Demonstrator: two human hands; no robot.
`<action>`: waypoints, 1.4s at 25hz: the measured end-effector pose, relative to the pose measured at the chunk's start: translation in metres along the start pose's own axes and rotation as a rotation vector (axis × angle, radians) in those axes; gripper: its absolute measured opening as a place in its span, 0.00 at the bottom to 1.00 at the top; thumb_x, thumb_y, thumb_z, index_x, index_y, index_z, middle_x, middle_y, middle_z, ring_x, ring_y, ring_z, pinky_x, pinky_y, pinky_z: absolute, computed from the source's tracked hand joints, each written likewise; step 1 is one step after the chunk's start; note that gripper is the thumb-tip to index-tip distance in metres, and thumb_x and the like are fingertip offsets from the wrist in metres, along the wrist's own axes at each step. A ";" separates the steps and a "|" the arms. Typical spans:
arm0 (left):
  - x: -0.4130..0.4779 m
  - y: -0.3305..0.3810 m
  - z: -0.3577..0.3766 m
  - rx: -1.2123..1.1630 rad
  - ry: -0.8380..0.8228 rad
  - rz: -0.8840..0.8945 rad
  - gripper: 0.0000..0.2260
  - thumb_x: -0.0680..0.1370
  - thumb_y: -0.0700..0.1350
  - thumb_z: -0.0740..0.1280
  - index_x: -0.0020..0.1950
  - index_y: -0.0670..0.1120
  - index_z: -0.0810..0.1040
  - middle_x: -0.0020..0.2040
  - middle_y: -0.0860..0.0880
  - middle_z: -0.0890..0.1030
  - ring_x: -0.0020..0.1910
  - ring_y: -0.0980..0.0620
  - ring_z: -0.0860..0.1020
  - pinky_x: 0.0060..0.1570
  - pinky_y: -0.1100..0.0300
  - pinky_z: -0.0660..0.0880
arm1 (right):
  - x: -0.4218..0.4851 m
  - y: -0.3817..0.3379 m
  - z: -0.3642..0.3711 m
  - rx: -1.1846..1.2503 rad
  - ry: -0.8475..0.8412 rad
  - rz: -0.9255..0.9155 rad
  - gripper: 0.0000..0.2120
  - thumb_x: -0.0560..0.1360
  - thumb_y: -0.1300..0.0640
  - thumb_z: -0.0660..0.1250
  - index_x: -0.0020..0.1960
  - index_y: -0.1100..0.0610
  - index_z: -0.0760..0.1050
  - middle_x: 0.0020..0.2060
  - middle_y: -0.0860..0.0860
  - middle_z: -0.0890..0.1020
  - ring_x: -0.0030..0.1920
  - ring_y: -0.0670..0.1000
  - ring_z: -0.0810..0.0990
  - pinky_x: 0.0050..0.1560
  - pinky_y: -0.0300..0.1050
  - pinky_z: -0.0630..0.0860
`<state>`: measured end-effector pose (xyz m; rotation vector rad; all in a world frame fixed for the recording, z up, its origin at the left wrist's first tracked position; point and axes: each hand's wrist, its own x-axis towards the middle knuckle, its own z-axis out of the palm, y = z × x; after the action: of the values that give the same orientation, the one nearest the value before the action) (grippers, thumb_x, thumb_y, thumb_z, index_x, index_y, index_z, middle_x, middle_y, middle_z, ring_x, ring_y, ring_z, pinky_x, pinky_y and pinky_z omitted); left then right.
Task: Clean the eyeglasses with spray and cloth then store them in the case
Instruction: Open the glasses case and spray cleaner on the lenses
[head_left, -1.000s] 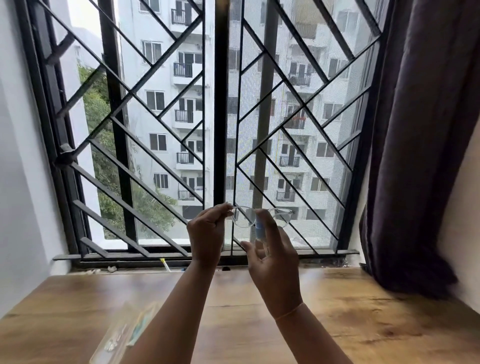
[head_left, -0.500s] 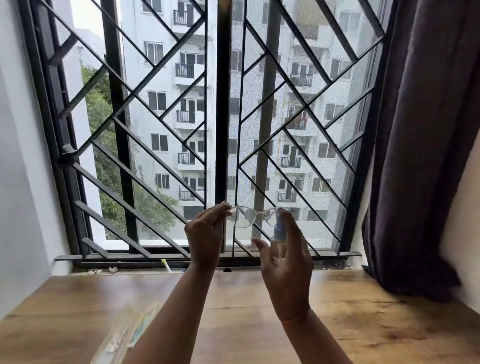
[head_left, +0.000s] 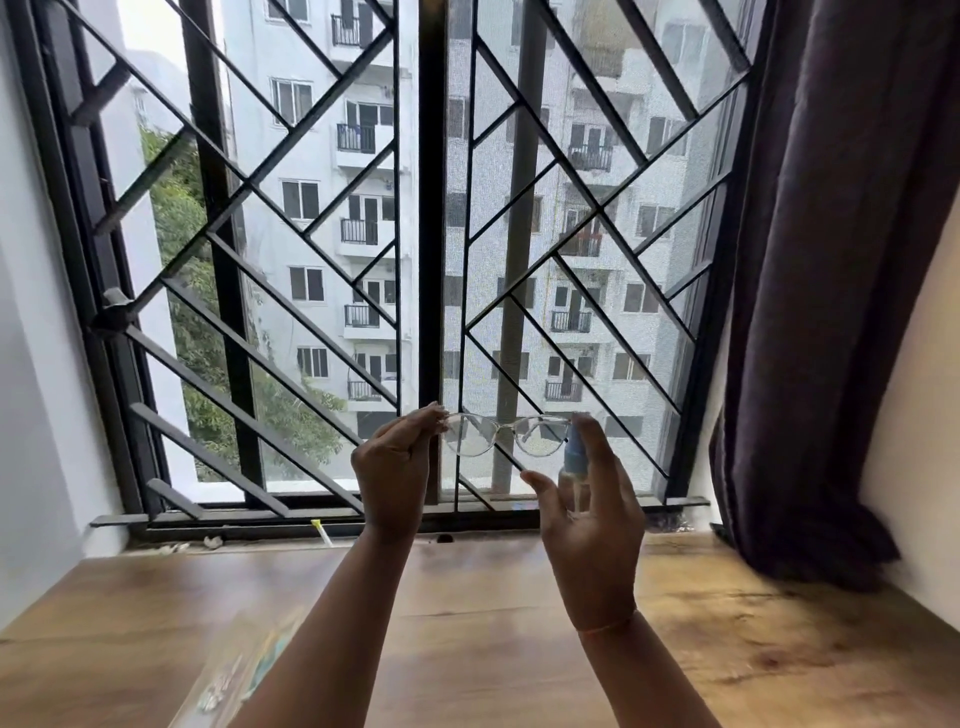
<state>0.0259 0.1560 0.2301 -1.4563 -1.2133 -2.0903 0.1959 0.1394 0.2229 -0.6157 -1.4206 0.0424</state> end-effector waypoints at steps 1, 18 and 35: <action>0.000 0.000 0.000 -0.004 0.004 -0.006 0.09 0.70 0.43 0.66 0.45 0.42 0.84 0.42 0.53 0.82 0.44 0.63 0.79 0.46 0.71 0.76 | -0.001 0.001 0.000 0.001 -0.009 -0.001 0.29 0.66 0.59 0.73 0.64 0.51 0.67 0.46 0.50 0.77 0.40 0.29 0.75 0.40 0.23 0.72; 0.003 -0.006 -0.002 -0.020 0.028 -0.003 0.09 0.70 0.36 0.70 0.48 0.43 0.83 0.48 0.59 0.81 0.42 0.57 0.82 0.43 0.54 0.79 | -0.008 0.010 0.001 -0.042 -0.027 0.001 0.28 0.65 0.66 0.76 0.60 0.51 0.70 0.38 0.51 0.76 0.30 0.37 0.74 0.33 0.27 0.71; -0.001 -0.014 -0.006 -0.013 -0.005 -0.055 0.08 0.71 0.42 0.68 0.49 0.44 0.83 0.43 0.52 0.83 0.43 0.56 0.82 0.44 0.54 0.80 | -0.070 0.083 -0.040 0.046 -0.120 0.433 0.25 0.64 0.28 0.63 0.52 0.44 0.70 0.41 0.45 0.78 0.44 0.48 0.76 0.47 0.38 0.70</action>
<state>0.0131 0.1593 0.2216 -1.4508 -1.2578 -2.1348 0.2480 0.1672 0.1233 -0.8845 -1.3745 0.4602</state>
